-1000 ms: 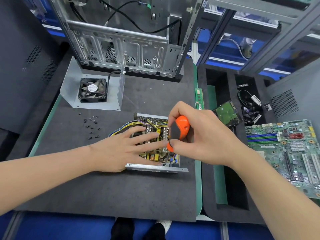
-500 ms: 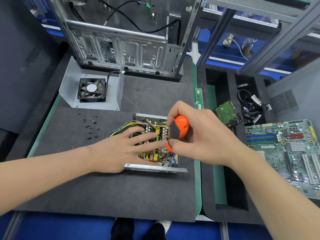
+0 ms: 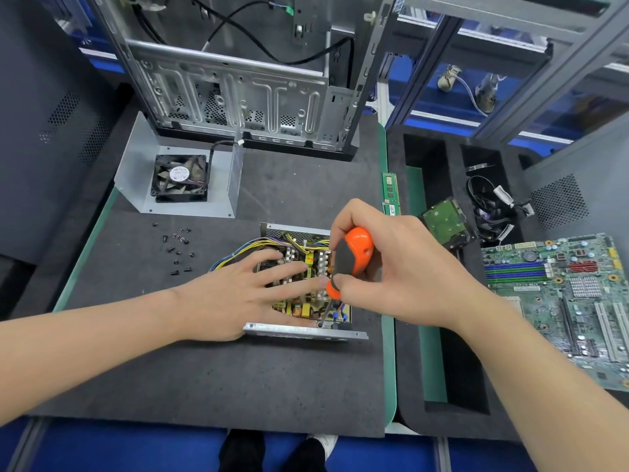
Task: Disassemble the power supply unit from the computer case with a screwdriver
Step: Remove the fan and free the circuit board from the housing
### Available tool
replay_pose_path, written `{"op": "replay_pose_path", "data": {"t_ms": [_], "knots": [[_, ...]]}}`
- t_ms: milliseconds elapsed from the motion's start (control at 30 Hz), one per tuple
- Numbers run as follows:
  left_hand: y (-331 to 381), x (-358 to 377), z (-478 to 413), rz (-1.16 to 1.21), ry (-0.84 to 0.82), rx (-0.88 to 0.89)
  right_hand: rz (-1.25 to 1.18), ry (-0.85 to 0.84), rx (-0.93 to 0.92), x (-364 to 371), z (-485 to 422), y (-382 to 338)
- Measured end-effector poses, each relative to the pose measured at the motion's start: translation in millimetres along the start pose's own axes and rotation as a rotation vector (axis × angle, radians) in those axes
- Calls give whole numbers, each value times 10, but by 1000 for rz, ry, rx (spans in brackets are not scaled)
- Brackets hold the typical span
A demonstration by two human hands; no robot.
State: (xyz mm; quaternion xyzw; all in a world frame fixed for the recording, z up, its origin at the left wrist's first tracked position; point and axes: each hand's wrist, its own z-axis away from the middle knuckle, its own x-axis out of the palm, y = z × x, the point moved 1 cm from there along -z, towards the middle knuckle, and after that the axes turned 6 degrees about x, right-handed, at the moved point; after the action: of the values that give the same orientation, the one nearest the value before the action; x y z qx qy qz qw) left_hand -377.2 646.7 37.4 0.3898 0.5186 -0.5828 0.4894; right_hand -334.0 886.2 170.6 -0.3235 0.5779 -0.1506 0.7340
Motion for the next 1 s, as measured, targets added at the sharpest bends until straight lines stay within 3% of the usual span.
{"op": "replay_pose_path", "data": {"t_ms": [300,533,667,833,1000], "knots": [[14,-20,-4,8,-25,2,-35,-40,-3,-2,11,5],[1,-24,-19,9,-6,8,-38,-293,-57,-168,25,-39],[1,-53,-20,-1,-48,13,81,-168,-50,-115,30,-145],[0,-44,-1,-32,-62,15,528,-12,-8,-27,25,-268],[4,-44,-5,-13,-25,6,368,-252,-61,-179,41,-348]]}}
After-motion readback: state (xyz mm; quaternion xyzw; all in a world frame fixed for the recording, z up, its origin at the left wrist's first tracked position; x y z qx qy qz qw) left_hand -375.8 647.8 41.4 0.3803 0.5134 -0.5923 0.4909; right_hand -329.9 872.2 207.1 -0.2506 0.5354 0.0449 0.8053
